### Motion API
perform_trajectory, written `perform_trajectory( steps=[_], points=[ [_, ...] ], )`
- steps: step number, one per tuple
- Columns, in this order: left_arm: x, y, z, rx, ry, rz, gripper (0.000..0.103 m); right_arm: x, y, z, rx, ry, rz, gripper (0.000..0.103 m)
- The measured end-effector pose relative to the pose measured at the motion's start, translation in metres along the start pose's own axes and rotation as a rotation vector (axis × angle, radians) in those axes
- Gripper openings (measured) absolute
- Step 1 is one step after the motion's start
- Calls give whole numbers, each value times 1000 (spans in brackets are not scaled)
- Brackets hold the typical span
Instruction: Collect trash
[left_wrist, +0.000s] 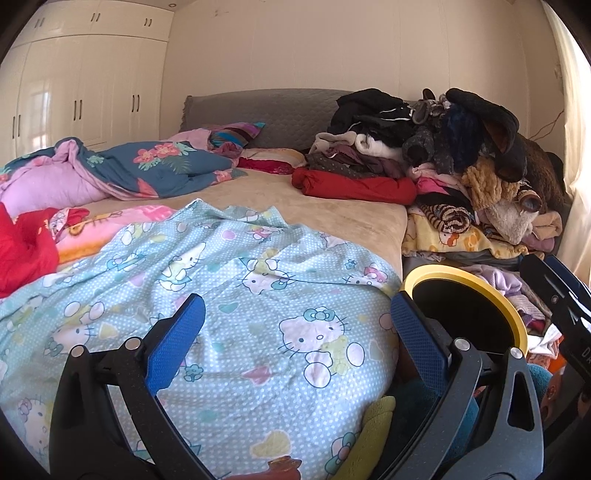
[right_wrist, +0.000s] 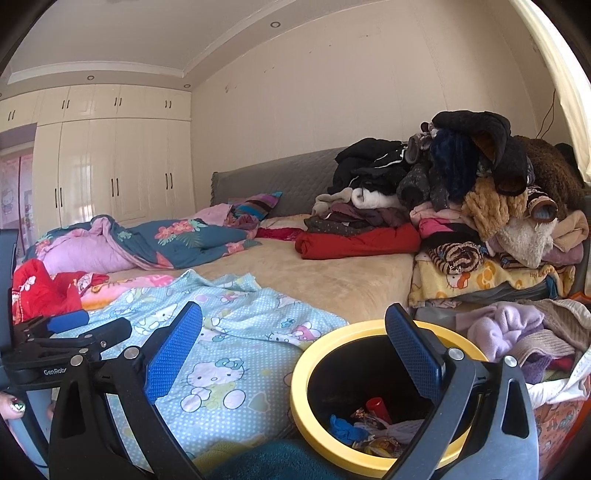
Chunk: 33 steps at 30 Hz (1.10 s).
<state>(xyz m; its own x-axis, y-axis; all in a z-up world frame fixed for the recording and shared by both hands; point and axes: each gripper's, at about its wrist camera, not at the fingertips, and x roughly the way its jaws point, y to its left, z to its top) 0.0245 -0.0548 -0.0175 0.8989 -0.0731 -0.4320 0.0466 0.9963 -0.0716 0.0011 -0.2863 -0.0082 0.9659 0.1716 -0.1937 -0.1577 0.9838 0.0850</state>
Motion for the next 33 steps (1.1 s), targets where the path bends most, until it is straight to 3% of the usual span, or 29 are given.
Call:
perform_trajectory(
  steps=[33],
  points=[
    [-6,0,1,-3,-12,0,92,2,0,-2,-1,-3,-4,97]
  ],
)
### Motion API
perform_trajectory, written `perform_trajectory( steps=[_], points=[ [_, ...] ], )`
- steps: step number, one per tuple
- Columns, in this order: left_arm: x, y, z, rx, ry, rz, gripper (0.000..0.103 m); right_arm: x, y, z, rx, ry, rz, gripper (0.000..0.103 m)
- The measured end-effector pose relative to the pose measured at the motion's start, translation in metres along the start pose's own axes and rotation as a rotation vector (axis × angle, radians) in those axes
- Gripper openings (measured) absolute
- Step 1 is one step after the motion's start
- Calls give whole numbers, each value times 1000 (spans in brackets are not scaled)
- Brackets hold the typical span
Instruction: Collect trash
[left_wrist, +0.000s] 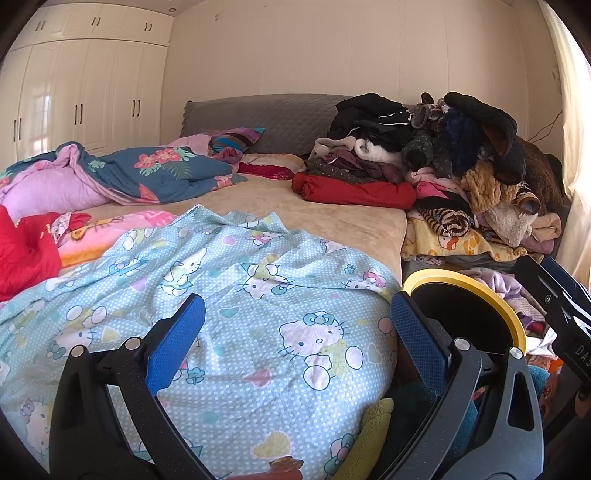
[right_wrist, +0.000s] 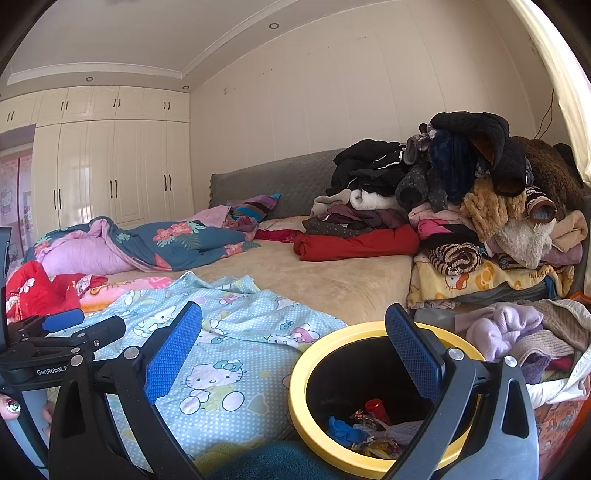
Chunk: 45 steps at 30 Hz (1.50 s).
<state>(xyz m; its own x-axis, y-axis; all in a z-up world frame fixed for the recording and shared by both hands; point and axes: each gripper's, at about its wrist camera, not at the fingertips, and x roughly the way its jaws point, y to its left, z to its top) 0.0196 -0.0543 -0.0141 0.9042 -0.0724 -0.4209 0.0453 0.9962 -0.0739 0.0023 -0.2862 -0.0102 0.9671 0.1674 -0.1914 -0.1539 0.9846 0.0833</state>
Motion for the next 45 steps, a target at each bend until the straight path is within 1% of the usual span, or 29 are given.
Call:
perform_trajectory(
  steps=[39,45],
  points=[
    [0,1,-1,-1,-2,-1,92,-1,-1,1,2,-2,0,97],
    [3,4,1,-24,30,10,92,2,0,-5,-5,10,14,97]
  ],
)
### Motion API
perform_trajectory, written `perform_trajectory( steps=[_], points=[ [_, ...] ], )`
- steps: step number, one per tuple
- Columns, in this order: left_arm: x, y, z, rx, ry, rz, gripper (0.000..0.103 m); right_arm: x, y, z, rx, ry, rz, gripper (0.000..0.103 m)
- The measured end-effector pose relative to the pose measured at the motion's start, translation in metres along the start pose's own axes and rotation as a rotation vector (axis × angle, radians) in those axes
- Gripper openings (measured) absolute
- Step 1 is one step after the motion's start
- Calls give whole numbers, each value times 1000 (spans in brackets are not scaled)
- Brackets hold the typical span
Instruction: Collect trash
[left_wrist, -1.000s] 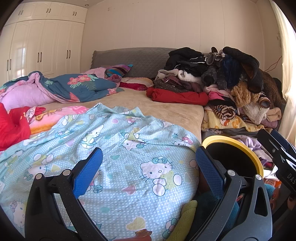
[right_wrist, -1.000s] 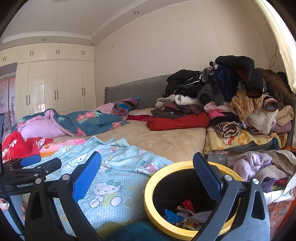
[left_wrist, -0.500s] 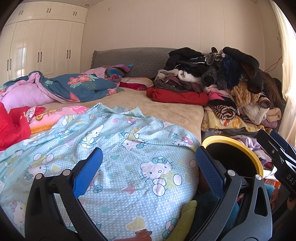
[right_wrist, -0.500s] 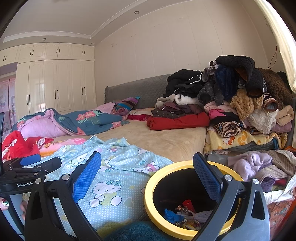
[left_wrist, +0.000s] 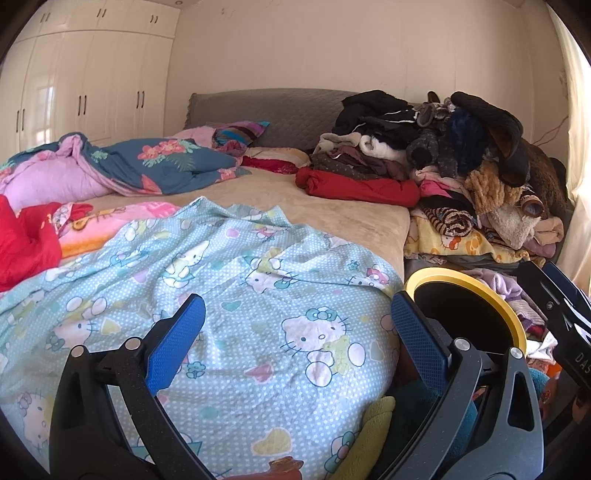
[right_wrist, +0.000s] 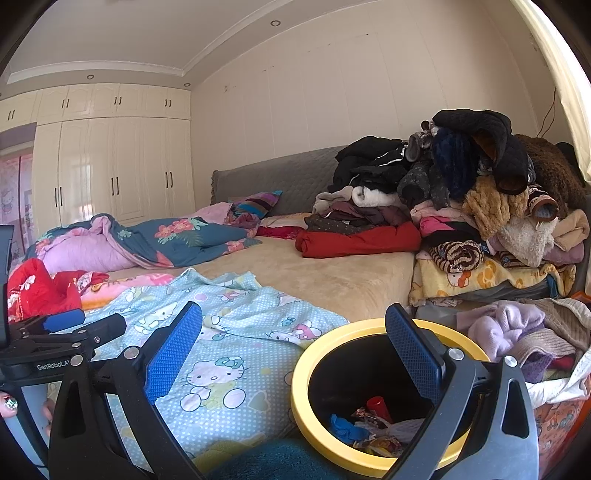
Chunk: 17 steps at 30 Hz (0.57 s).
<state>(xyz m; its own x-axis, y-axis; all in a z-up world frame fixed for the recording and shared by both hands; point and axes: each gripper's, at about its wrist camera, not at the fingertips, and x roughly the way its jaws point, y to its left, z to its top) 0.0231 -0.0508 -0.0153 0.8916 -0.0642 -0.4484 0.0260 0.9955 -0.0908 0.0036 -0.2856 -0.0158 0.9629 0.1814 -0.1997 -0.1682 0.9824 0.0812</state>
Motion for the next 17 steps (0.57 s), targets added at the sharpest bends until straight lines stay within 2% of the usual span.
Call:
perform_trajectory(
  steps=[4,7,9,11,13,14,17],
  points=[
    [3,19,-1,-49,48,33,92,6,16,4,-16,10,56,97],
    [2,58,-5,-112,71,114,92,15,47,15,-70,14,156,97],
    [-3,98,-8,-161,91,205,92,24,78,21,-103,35,252,97],
    [-11,140,-12,-202,105,317,92,41,123,24,-135,120,398,97],
    [-21,189,-22,-256,147,450,92,60,180,17,-186,252,567,97],
    [-32,223,-33,-296,163,535,92,67,203,11,-195,297,627,97],
    [-52,286,-59,-359,208,712,92,87,290,-25,-276,481,771,97]
  ],
)
